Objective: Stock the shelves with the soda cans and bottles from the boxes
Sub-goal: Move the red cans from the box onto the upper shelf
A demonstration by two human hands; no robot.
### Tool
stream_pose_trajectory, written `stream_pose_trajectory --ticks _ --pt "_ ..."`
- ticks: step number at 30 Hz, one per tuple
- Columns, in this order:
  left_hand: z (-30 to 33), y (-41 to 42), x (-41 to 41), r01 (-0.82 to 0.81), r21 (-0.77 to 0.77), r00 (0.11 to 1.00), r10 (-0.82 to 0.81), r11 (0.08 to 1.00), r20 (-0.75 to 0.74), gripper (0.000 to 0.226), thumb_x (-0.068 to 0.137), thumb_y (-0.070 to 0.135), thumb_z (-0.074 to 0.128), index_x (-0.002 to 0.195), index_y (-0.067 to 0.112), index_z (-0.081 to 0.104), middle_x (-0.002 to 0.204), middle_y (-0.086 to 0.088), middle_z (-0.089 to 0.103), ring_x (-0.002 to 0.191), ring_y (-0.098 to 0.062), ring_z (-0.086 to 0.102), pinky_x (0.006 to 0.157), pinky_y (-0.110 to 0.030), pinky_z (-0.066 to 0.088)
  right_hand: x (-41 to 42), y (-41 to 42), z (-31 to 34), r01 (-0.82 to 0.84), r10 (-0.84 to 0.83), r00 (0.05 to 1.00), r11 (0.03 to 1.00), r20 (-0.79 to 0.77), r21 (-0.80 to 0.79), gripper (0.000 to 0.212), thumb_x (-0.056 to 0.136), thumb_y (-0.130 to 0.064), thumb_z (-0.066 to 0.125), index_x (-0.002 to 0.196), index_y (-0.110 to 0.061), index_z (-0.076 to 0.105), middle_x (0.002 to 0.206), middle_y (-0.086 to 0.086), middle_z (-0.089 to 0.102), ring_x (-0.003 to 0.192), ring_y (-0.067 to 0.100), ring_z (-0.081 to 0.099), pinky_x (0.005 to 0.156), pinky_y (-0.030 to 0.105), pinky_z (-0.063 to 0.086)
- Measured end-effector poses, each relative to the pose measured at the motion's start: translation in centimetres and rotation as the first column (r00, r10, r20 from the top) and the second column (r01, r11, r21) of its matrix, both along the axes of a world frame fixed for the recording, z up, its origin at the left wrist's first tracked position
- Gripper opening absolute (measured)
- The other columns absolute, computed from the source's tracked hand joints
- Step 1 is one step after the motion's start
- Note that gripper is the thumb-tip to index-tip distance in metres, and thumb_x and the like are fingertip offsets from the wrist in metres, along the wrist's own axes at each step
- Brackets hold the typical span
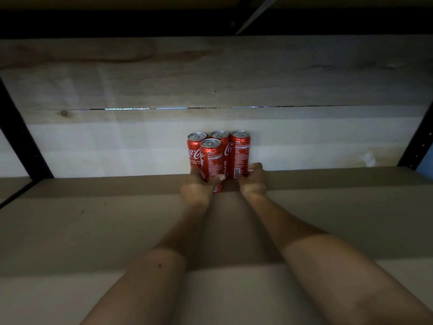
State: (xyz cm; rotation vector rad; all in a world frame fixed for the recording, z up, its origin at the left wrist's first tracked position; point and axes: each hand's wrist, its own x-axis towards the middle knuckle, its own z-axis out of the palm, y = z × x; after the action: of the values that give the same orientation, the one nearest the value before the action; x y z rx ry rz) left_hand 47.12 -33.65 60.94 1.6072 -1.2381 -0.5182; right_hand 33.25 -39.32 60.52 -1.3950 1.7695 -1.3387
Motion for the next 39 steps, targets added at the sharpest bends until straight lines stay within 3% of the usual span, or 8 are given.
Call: stream_pose_trajectory --ticks 3,7,11,18,25,29,35,39 --pt "-0.5 0.9 0.2 0.018 0.065 0.996 -0.023 0.998 0.089 0.054 0.076 0.038 0.081 0.115 0.015 0.052 0.107 -0.004 0.065 0.094 -0.022 0.062 0.084 -0.036 0.053 -0.1 1.5 -0.6 0.022 -0.023 0.999 1.0 -0.036 -0.01 0.028 0.082 -0.019 0.075 0.094 -0.018 0.049 0.106 0.011 0.069 0.099 0.028 0.066 0.089 0.035 0.052" --pt "-0.7 2.0 0.1 -0.012 0.086 0.983 -0.004 0.996 0.181 0.035 0.079 0.027 0.077 0.102 0.013 0.055 0.099 -0.01 0.069 0.092 -0.027 0.066 0.083 -0.035 0.053 -0.2 3.8 -0.9 0.018 -0.018 1.0 1.0 -0.01 -0.004 0.024 0.078 -0.005 0.07 0.1 -0.012 0.064 0.108 0.011 0.07 0.102 0.027 0.065 0.097 0.035 0.05" --pt "-0.8 3.8 -0.1 -0.009 0.064 0.987 -0.001 0.998 0.164 0.015 0.082 0.011 0.066 0.088 0.017 0.052 0.092 -0.008 0.066 0.089 -0.027 0.062 0.074 -0.025 0.042 0.2 6.3 -1.0 -0.055 0.055 0.998 0.998 0.01 -0.009 0.023 0.077 0.001 0.065 0.088 -0.019 0.061 0.094 0.006 0.069 0.09 0.022 0.066 0.093 0.037 0.053" --pt "-1.4 9.0 0.3 0.112 0.039 0.968 -0.118 0.993 0.223 0.009 0.08 0.004 0.061 0.083 0.011 0.066 0.088 -0.006 0.071 0.086 -0.025 0.066 0.079 -0.028 0.048 0.0 12.5 -1.4 -0.208 0.206 0.963 0.978 -0.171 0.009 0.014 0.08 -0.004 0.066 0.085 -0.016 0.07 0.095 0.005 0.074 0.092 0.022 0.068 0.09 0.029 0.051" --pt "-1.0 16.3 0.1 0.166 0.154 0.948 -0.201 0.974 0.248 0.009 0.083 0.012 0.063 0.087 0.017 0.069 0.092 -0.001 0.072 0.089 -0.019 0.066 0.074 -0.018 0.042 -0.6 21.2 -0.4 -0.289 0.298 0.905 0.954 -0.304 0.075 0.012 0.085 -0.014 0.064 0.094 -0.018 0.07 0.099 -0.001 0.072 0.094 0.017 0.065 0.086 0.024 0.048" --pt "-1.2 20.1 0.1 0.22 0.173 0.885 -0.271 0.96 0.379 0.016 0.083 0.022 0.063 0.096 0.02 0.072 0.101 0.001 0.073 0.1 -0.019 0.064 0.088 -0.027 0.049 -1.0 25.6 -0.4 -0.322 0.313 0.854 0.946 -0.416 0.05 0.014 0.086 -0.019 0.064 0.097 -0.018 0.073 0.101 0.0 0.074 0.099 0.019 0.065 0.087 0.028 0.05" --pt "-3.0 25.3 -0.3 0.271 -0.031 0.754 -0.192 0.962 0.628 0.022 0.089 0.021 0.053 0.101 0.014 0.07 0.103 -0.004 0.071 0.098 -0.026 0.063 0.081 -0.034 0.049 -1.6 30.5 -2.4 -0.347 0.249 0.784 0.935 -0.569 -0.07 0.017 0.086 -0.016 0.062 0.098 -0.013 0.074 0.108 0.004 0.071 0.108 0.024 0.059 0.089 0.029 0.044" --pt "-5.2 28.4 0.1 0.305 -0.139 0.717 -0.131 0.942 0.685 0.035 0.089 0.023 0.051 0.117 0.009 0.066 0.124 -0.007 0.065 0.12 -0.027 0.058 0.1 -0.039 0.043 -2.2 33.3 -4.4 -0.388 0.242 0.792 0.908 -0.561 -0.157 0.027 0.086 -0.015 0.059 0.109 -0.008 0.072 0.12 0.007 0.068 0.121 0.027 0.058 0.107 0.036 0.038"
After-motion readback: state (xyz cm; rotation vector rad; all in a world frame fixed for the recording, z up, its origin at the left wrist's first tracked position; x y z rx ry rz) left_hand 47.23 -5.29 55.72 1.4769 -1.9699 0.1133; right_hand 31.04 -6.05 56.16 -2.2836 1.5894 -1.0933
